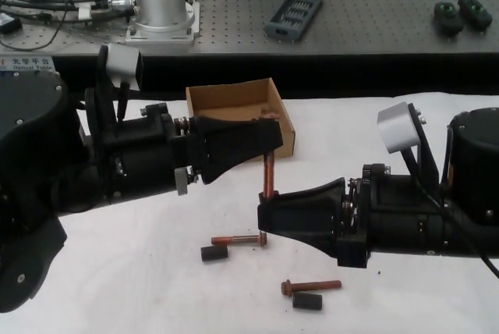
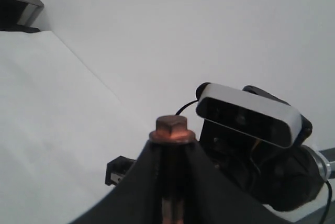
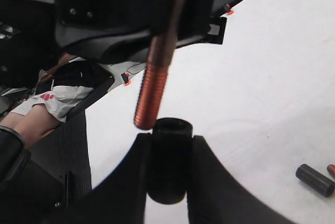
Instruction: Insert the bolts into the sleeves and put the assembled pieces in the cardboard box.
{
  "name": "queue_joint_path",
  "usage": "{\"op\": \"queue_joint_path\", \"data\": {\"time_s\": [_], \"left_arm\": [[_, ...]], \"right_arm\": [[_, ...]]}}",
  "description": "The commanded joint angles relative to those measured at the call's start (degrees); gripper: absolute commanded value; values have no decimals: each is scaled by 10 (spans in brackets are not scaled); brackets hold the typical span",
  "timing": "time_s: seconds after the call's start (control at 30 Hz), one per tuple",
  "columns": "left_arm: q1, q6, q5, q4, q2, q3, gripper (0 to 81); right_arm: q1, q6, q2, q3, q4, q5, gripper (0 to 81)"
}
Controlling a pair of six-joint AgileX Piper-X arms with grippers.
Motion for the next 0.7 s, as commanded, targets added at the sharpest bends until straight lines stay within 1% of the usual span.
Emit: {"op": "queue_joint_path", "data": {"time_s": [0.0,0.07,0.4,0.67], "left_arm": [[-1,13,-57,-9,2,-7,6],[-1,14,-66,-9,2,-7,6],[-1,-5,-60,-9,2,-7,6],[-1,-15,-31,-9,2,-4,6]], "right_arm": [[-2,17,2,-3,-23,-1,54],[-2,17,2,-3,-23,-1,54],[-2,17,2,-3,-24,4,54],[-2,17,2,-3,-36,8,54]]}}
